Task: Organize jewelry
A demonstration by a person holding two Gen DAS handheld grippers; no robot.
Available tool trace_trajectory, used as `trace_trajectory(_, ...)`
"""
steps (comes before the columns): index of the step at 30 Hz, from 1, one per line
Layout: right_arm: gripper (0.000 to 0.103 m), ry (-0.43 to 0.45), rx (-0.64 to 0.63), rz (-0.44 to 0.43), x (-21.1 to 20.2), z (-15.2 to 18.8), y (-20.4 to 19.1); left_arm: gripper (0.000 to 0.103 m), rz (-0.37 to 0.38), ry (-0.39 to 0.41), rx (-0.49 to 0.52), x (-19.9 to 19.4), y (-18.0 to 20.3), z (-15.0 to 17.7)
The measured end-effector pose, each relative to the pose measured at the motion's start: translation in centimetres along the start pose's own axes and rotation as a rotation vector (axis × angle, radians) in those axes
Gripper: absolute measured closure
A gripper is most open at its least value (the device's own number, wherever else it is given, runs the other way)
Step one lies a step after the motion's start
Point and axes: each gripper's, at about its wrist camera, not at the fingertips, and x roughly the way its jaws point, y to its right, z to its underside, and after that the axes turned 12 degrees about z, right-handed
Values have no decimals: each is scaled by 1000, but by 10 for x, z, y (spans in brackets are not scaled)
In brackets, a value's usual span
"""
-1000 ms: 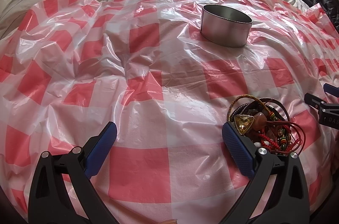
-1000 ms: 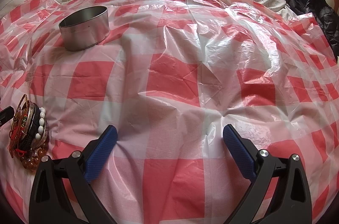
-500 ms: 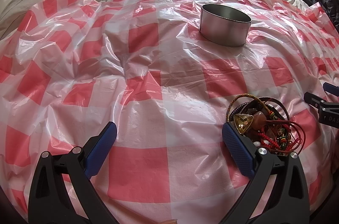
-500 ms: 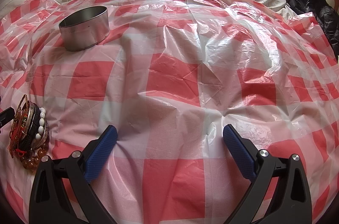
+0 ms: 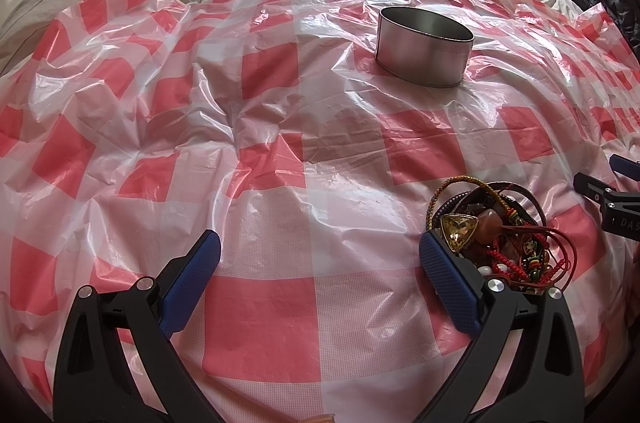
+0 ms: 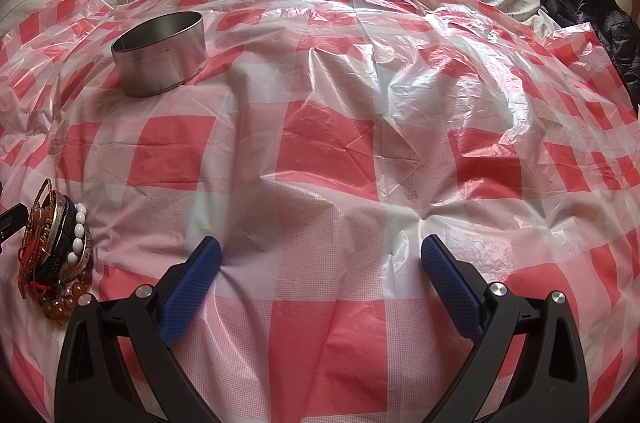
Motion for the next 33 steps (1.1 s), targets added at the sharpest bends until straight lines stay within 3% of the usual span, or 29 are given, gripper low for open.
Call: trace_trajectory(33, 7, -2, 0, -2, 0, -1, 1, 7, -7, 4, -2, -5, -3, -2)
